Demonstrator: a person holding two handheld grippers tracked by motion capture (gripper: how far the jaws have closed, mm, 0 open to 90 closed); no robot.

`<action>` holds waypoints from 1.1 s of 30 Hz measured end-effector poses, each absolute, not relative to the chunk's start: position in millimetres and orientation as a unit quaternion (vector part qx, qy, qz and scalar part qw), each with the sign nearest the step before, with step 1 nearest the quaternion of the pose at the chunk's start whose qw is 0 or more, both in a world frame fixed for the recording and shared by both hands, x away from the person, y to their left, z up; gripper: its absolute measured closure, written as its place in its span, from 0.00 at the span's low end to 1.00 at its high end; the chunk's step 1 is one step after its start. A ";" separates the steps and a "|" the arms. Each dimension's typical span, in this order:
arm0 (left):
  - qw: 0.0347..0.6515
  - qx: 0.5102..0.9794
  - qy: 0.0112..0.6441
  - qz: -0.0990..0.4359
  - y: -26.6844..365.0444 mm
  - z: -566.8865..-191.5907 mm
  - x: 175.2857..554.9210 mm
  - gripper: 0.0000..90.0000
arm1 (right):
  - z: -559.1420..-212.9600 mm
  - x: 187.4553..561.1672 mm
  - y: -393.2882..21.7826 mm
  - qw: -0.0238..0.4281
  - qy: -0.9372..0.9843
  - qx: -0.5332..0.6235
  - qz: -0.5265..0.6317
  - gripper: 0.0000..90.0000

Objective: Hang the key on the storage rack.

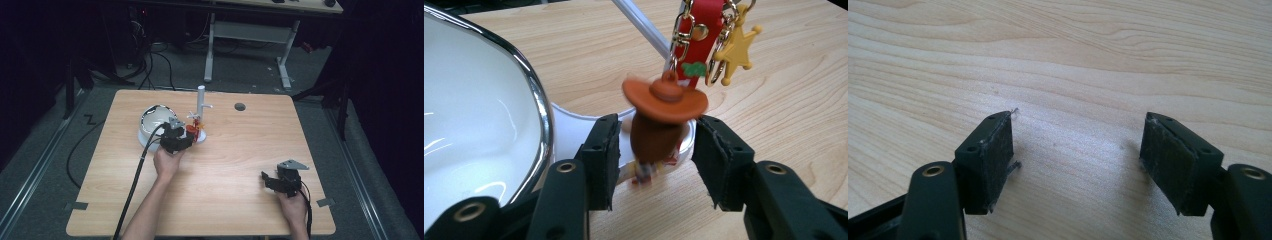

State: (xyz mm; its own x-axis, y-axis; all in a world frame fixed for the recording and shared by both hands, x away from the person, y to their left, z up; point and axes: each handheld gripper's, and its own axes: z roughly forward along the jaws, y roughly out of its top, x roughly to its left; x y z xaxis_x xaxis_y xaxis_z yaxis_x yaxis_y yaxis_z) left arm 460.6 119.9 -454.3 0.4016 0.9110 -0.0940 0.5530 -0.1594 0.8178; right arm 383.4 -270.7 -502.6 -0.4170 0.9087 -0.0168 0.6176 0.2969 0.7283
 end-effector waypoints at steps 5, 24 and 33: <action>0.410 0.727 0.504 0.221 121.8 -452.8 460.4 0.53 | -502.6 383.5 -270.8 0.221 0.775 0.492 0.330 0.33; 0.421 0.725 0.490 0.240 132.4 -437.5 445.1 0.48 | -502.6 383.5 -270.7 0.221 0.775 0.492 0.330 0.33; 0.428 0.720 0.493 0.235 143.1 -432.1 439.5 0.47 | -502.6 383.5 -270.7 0.221 0.775 0.492 0.330 0.33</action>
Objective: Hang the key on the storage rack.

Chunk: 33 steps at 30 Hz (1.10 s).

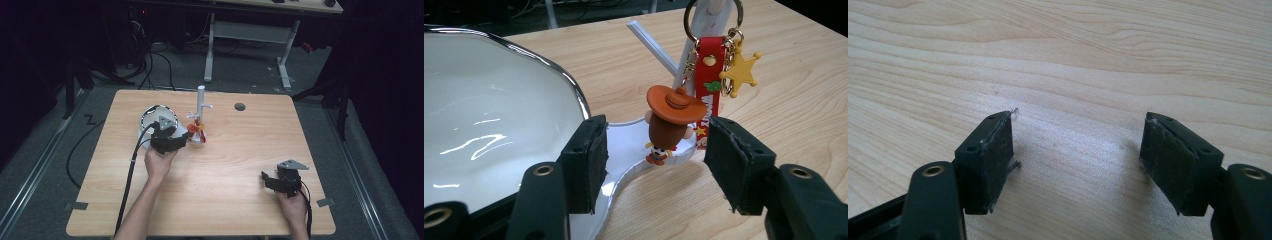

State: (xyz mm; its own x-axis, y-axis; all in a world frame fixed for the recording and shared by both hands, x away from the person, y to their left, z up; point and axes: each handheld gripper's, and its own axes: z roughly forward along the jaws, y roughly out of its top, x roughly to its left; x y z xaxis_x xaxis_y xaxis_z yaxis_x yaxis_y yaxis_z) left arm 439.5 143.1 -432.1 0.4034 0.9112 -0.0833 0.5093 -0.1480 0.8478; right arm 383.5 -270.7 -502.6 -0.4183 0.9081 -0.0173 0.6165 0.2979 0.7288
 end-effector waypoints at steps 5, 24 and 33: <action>0.436 0.716 0.491 0.239 148.0 -429.8 432.3 0.47 | -502.6 383.5 -270.6 0.221 0.775 0.492 0.330 0.33; 0.434 0.714 0.491 0.247 163.5 -422.1 418.4 0.45 | -502.6 383.5 -270.6 0.221 0.775 0.492 0.330 0.33; 0.435 0.709 0.494 0.252 172.4 -420.5 410.2 0.45 | -502.6 383.5 -270.6 0.221 0.775 0.492 0.330 0.33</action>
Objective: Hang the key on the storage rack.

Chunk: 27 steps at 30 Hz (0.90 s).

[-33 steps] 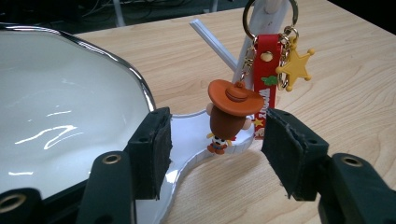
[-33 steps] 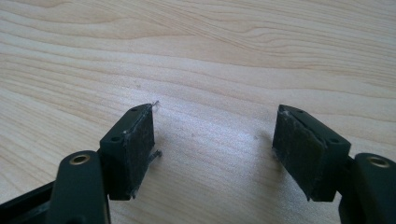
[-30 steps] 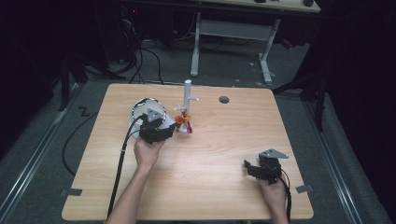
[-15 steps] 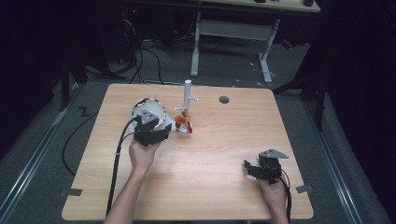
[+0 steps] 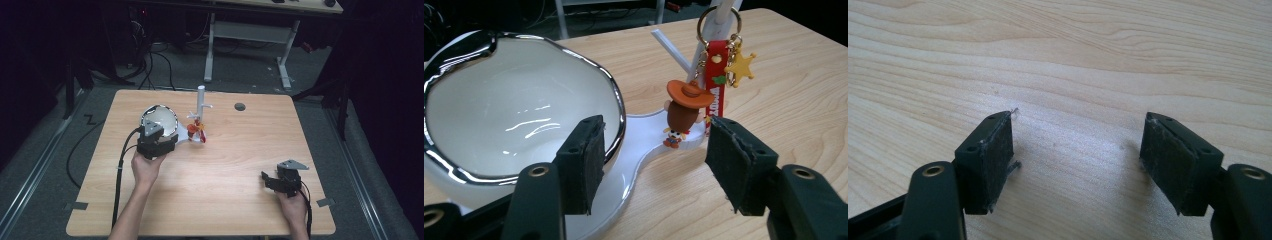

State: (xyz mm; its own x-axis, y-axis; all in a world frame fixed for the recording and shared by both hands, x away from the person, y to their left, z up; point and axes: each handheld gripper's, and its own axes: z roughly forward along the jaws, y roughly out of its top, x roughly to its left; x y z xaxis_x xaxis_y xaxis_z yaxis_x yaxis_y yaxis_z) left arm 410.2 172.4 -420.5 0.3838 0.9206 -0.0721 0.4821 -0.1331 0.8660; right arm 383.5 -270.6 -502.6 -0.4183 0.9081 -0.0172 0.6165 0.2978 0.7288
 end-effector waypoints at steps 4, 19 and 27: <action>0.434 0.710 0.493 0.253 174.8 -418.9 406.6 0.45 | -502.6 383.5 -270.6 0.221 0.775 0.492 0.330 0.33; 0.437 0.713 0.484 0.258 176.8 -411.6 393.7 0.45 | -502.6 383.5 -270.6 0.221 0.775 0.492 0.330 0.33; 0.443 0.705 0.490 0.256 182.9 -411.8 387.3 0.46 | -502.6 383.5 -270.6 0.221 0.775 0.492 0.330 0.33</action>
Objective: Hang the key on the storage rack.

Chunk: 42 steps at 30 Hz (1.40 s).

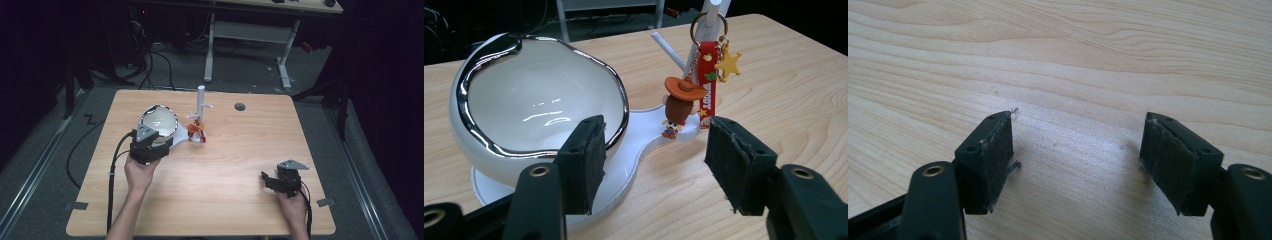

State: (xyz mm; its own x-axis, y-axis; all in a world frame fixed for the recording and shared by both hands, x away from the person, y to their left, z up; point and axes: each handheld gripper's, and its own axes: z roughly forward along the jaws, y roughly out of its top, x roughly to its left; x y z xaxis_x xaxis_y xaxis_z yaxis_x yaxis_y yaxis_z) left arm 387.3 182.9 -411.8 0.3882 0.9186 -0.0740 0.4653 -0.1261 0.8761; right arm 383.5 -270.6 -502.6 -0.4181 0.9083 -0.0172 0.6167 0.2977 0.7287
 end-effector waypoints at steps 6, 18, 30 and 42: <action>0.448 0.699 0.495 0.256 187.6 -410.9 380.9 0.45 | -502.6 383.5 -270.6 0.221 0.775 0.492 0.330 0.33; 0.449 0.691 0.502 0.261 194.2 -409.4 369.5 0.43 | -502.6 383.5 -270.6 0.221 0.775 0.492 0.330 0.33; 0.457 0.683 0.510 0.253 202.1 -413.6 359.2 0.43 | -502.6 383.5 -270.6 0.221 0.775 0.492 0.330 0.33; 0.455 0.682 0.514 0.252 208.6 -416.4 351.3 0.43 | -502.6 383.5 -270.6 0.221 0.775 0.492 0.330 0.33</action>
